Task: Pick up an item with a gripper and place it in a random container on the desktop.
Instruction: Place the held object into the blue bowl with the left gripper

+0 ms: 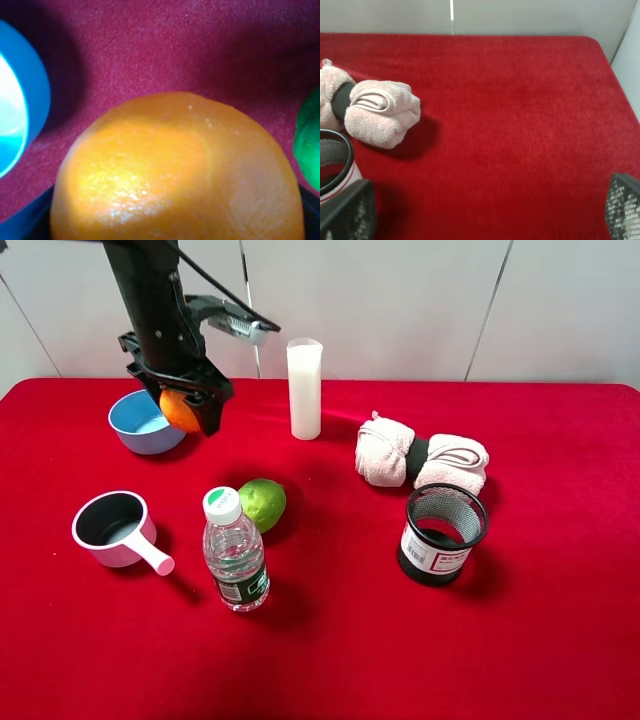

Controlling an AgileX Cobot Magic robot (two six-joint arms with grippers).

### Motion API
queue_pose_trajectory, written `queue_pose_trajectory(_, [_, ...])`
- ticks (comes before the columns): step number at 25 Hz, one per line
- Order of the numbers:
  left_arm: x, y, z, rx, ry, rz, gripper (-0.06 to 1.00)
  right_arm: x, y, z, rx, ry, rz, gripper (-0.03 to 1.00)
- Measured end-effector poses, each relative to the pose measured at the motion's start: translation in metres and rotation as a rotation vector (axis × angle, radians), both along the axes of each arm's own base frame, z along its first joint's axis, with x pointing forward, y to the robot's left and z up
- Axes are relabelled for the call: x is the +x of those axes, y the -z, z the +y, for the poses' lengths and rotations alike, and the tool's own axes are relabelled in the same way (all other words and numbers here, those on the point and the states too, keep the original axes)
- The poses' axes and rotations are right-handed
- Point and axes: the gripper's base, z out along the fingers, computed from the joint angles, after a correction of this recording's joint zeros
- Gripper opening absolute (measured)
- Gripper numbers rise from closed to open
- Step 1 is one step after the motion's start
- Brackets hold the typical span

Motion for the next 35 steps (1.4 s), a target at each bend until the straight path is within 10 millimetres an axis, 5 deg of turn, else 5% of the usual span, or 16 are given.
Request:
queue_pose_trajectory(28, [0.029,-0.004,0.076,-0.001,-0.182,-0.069,0.73,0.000,0.000,0.000,0.000,0.000,0.000,0.69])
queue_pose_trajectory(35, [0.037,0.012,0.087,0.020,-0.197,-0.066,0.73,0.000,0.000,0.000,0.000,0.000,0.000,0.69])
